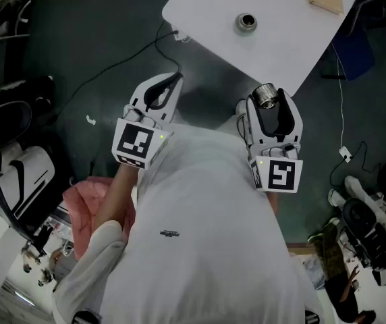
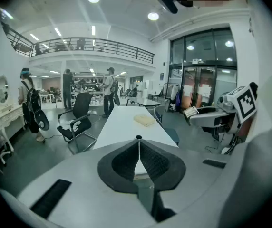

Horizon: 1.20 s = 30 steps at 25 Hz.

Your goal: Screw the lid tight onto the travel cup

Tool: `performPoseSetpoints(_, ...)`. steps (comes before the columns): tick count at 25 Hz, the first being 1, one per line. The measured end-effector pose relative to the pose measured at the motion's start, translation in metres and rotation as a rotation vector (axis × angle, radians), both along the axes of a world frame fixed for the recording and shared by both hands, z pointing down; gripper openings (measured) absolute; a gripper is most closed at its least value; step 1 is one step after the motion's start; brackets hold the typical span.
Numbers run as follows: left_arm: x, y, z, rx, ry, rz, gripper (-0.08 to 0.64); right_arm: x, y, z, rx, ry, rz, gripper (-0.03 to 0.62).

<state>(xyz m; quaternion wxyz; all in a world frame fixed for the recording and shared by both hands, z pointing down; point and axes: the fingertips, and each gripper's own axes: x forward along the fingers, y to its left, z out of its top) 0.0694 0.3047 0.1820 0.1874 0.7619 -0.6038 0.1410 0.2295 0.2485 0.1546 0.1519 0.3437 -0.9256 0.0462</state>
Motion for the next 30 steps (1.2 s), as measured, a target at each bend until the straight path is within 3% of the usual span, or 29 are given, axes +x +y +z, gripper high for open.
performPoseSetpoints(5, -0.067, 0.024, 0.002, 0.011, -0.008, 0.066, 0.008, -0.062, 0.024, 0.02, -0.021, 0.005, 0.106, 0.253)
performPoseSetpoints(10, -0.098, 0.033, 0.009, -0.002, 0.062, 0.195, 0.008, -0.087, 0.064, 0.02, -0.033, 0.052, 0.249, 0.253)
performPoseSetpoints(18, -0.052, 0.039, -0.007, 0.035, 0.068, 0.263, 0.008, -0.031, 0.089, 0.009, -0.032, -0.047, 0.381, 0.253)
performPoseSetpoints(22, -0.016, 0.052, -0.019, 0.047, 0.052, 0.279, 0.008, -0.003, 0.109, 0.002, -0.007, -0.045, 0.363, 0.253)
performPoseSetpoints(30, 0.013, 0.07, -0.022, 0.034, 0.007, 0.302, 0.008, 0.032, 0.125, 0.004, 0.003, -0.103, 0.377, 0.253)
